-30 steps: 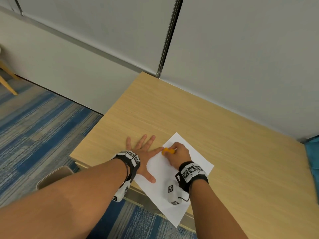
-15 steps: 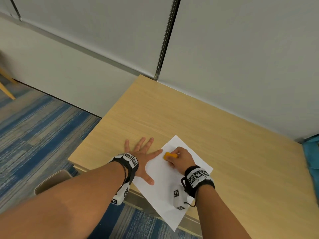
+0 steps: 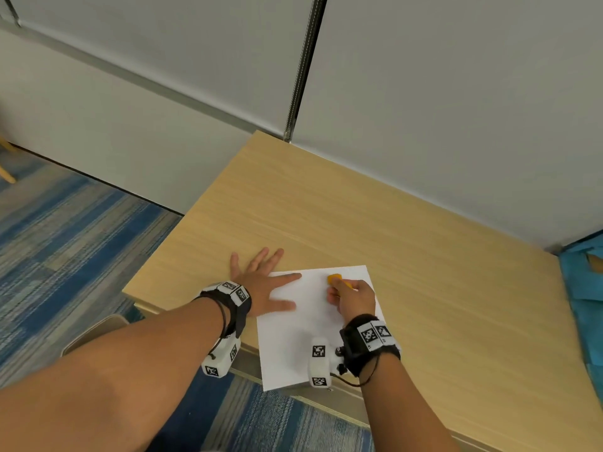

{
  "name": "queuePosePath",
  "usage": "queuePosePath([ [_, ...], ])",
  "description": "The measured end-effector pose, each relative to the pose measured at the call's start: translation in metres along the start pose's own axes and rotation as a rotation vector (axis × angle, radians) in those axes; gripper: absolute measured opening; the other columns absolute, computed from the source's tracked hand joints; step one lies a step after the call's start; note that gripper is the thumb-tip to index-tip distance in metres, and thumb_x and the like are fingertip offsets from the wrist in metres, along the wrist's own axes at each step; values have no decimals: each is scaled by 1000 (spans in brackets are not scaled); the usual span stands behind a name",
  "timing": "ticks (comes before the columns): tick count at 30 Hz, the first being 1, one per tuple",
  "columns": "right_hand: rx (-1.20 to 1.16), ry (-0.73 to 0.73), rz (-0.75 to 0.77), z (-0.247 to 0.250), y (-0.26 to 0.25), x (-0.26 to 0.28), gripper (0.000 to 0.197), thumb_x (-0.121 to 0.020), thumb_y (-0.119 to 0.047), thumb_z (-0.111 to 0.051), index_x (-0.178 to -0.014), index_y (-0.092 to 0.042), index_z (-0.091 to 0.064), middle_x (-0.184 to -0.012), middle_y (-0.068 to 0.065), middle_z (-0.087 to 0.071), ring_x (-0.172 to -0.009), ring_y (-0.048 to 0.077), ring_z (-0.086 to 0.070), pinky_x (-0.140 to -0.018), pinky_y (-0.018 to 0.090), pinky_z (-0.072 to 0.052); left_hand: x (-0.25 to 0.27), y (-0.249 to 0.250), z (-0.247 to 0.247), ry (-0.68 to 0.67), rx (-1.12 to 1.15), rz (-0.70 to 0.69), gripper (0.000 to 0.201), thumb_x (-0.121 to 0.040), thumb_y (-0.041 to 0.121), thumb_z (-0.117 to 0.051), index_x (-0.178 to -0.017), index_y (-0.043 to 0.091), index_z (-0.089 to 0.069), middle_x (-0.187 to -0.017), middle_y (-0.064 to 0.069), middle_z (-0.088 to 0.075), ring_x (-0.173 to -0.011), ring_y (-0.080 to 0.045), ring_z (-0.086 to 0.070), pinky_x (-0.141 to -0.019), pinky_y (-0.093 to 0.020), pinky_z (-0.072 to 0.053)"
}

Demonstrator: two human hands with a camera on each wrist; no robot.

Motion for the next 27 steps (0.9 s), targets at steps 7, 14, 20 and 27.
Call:
queuePosePath([
  [7,448,-333,103,-39,-12,9,26,-85,-20,-80,-83,-14,-54,-64,8,-73,-53,20,-66,-63,34,-59,0,2,-6,-108,-127,26,134,-39,106,-56,-140,72,26,-150,9,57,-142,-26,50,-97,-81,26],
  [14,698,-657,109,-51,-15,28,25,-79,-16,-84,-80,-13,-59,-65,12,-66,-52,20,-55,-59,29,-47,2,3,-4,-118,-142,25,139,-36,105,-57,-139,70,30,-150,8,57,-142,-27,50,-97,-82,26],
  [20,686,-272,246,-42,-29,13,24,-82,-32,-76,-80,-19,-56,-77,10,-75,-69,30,-70,-68,42,-59,3,4,-3,-115,-127,24,139,-37,105,-59,-141,70,27,-151,8,56,-142,-27,50,-97,-81,26],
  [27,762,-494,191,-50,-23,20,26,-80,-31,-80,-83,-17,-59,-71,8,-73,-58,18,-62,-63,35,-54,3,5,-2,-114,-141,16,140,-36,105,-57,-141,69,28,-150,8,57,-142,-28,49,-96,-82,26],
])
Point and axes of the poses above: each hand's wrist, its own x-axis away from the middle knuckle, its own z-axis out of the back of the hand, y = z × x, the point moved 6 cm from there along -x, towards the middle knuckle
